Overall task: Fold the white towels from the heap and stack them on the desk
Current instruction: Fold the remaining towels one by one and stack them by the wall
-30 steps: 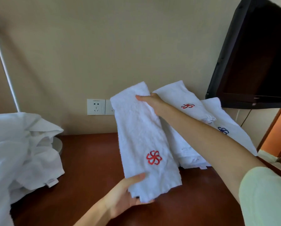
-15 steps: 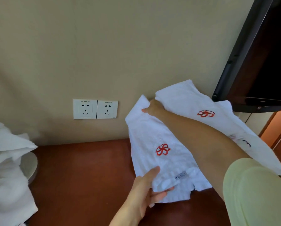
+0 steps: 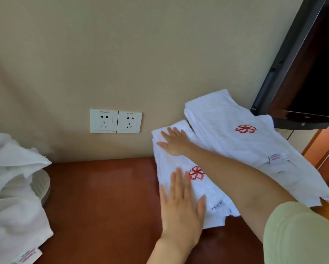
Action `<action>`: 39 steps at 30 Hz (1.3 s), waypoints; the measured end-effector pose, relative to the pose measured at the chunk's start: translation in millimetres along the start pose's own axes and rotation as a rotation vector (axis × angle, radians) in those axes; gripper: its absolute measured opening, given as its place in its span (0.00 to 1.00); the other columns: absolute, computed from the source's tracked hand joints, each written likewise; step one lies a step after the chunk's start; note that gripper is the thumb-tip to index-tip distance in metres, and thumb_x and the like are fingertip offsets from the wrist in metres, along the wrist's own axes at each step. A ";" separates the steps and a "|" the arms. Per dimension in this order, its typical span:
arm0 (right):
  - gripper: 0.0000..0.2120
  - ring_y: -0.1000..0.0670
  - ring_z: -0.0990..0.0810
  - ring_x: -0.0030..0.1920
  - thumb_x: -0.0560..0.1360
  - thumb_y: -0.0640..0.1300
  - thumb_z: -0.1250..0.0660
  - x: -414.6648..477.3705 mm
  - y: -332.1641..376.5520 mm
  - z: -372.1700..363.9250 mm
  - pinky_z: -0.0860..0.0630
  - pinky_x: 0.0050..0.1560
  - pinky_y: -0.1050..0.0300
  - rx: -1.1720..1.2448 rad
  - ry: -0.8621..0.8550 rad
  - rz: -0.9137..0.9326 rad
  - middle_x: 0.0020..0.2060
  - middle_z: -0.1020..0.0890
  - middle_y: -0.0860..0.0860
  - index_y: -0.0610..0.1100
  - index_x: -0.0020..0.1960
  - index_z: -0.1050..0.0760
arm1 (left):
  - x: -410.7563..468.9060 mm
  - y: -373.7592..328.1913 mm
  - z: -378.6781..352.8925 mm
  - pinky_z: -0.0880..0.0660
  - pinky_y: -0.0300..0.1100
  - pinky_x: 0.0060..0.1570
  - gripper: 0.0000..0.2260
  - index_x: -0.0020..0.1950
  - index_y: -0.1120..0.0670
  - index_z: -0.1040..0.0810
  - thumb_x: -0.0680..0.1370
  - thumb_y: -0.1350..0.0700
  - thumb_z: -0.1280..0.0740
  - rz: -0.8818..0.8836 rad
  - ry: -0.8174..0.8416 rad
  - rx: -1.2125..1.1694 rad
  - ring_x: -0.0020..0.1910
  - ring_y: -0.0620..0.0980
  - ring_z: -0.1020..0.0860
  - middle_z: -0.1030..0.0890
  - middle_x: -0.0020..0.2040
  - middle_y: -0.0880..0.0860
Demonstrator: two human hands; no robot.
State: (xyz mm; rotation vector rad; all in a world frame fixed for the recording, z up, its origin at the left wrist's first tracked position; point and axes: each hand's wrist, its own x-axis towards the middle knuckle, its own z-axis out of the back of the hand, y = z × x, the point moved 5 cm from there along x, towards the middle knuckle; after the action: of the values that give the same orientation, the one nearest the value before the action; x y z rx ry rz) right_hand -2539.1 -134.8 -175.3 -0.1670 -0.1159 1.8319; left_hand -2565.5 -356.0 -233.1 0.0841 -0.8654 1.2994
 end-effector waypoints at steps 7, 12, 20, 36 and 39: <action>0.31 0.47 0.64 0.77 0.81 0.64 0.59 -9.9 -16.5 -5.4 0.63 0.76 0.46 0.006 0.022 -0.064 0.78 0.63 0.50 0.52 0.79 0.62 | -3.4 -0.8 -5.4 0.36 0.46 0.64 0.30 0.78 0.57 0.58 0.82 0.40 0.59 -0.009 0.120 -0.142 0.66 0.55 0.26 0.27 0.69 0.58; 0.30 0.45 0.61 0.78 0.82 0.62 0.59 -25.5 -7.0 -1.0 0.60 0.76 0.45 -0.022 0.048 -0.058 0.78 0.61 0.48 0.50 0.79 0.60 | -4.6 3.5 6.9 0.19 0.46 0.48 0.29 0.78 0.57 0.61 0.82 0.43 0.62 0.043 0.161 -0.095 0.60 0.52 0.21 0.21 0.64 0.55; 0.26 0.42 0.52 0.77 0.84 0.56 0.57 -132.0 1.8 2.1 0.53 0.75 0.50 -0.044 -0.052 0.020 0.79 0.51 0.47 0.49 0.79 0.52 | -76.1 -8.6 31.0 0.21 0.50 0.50 0.35 0.78 0.50 0.46 0.72 0.41 0.50 0.082 0.434 0.025 0.68 0.57 0.28 0.30 0.72 0.57; 0.23 0.48 0.49 0.78 0.83 0.53 0.49 -319.2 90.9 -77.5 0.54 0.76 0.49 0.529 -0.382 0.124 0.76 0.39 0.48 0.48 0.76 0.38 | -209.5 35.4 137.7 0.57 0.46 0.75 0.29 0.80 0.50 0.51 0.82 0.40 0.50 0.280 0.433 0.279 0.78 0.52 0.56 0.53 0.80 0.55; 0.19 0.50 0.36 0.73 0.81 0.46 0.42 -345.1 141.4 -83.9 0.41 0.72 0.55 0.844 -0.346 0.190 0.70 0.28 0.51 0.49 0.72 0.32 | -225.0 46.5 166.9 0.52 0.45 0.76 0.24 0.78 0.49 0.42 0.82 0.46 0.44 0.341 0.277 0.207 0.78 0.51 0.50 0.45 0.79 0.52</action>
State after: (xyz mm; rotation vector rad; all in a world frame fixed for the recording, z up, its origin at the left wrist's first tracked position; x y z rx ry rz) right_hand -2569.5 -505.7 -262.9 0.7512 0.4456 1.9326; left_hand -2692.9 -607.1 -270.7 -0.0832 -0.5193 1.6725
